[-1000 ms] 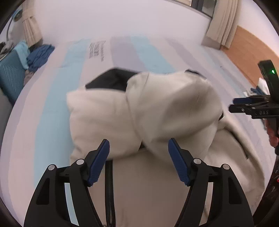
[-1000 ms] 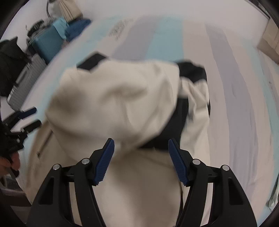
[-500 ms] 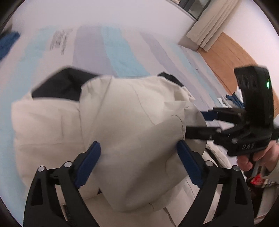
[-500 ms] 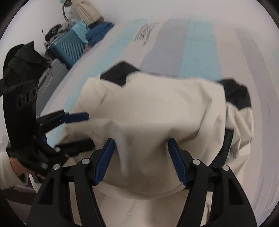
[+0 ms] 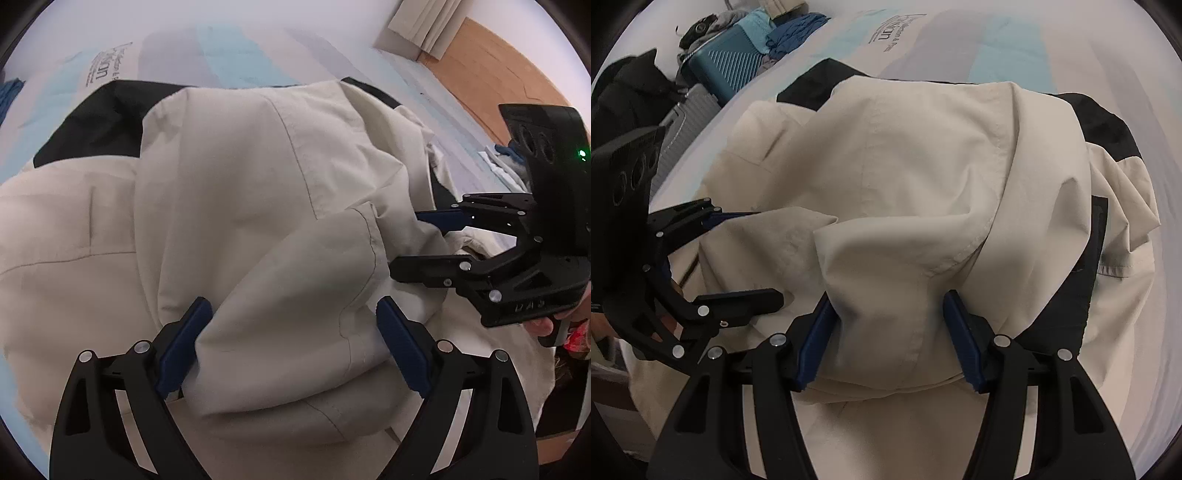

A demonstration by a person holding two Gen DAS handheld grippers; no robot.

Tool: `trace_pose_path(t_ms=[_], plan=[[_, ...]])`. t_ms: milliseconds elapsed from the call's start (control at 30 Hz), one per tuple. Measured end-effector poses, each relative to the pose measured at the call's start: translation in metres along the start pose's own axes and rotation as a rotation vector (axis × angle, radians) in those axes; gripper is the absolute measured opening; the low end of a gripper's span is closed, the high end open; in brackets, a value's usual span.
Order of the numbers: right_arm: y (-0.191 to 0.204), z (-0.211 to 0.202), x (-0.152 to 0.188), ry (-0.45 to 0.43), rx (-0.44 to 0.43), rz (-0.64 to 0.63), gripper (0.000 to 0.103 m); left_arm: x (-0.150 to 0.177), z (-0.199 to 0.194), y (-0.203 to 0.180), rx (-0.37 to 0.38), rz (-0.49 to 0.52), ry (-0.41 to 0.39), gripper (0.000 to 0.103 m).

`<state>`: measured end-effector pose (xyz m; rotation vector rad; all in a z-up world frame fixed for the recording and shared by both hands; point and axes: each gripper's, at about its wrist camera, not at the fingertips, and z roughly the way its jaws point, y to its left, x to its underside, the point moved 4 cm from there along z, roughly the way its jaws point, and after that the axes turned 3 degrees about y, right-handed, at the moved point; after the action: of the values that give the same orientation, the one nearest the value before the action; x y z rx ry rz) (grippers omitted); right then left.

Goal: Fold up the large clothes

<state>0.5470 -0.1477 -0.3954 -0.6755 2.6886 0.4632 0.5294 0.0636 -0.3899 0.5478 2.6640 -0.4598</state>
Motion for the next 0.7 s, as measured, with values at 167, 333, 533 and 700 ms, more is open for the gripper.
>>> trace_pose_path(t_ms=[167, 333, 533, 700], plan=[[0.001, 0.008, 0.008, -0.007, 0.060, -0.065, 0.058, 0.003, 0.016, -0.006, -0.049, 0.051, 0.003, 0.094], [0.002, 0.001, 0.010, -0.035, 0.088, -0.069, 0.061, 0.003, 0.009, -0.007, -0.058, 0.043, -0.025, 0.095], [0.015, -0.040, 0.018, -0.122, 0.168, -0.034, 0.082, 0.015, -0.044, 0.000, -0.123, -0.011, -0.081, 0.097], [0.018, -0.073, 0.052, -0.117, 0.186, 0.056, 0.094, 0.057, -0.092, 0.014, -0.163, -0.092, -0.075, 0.097]])
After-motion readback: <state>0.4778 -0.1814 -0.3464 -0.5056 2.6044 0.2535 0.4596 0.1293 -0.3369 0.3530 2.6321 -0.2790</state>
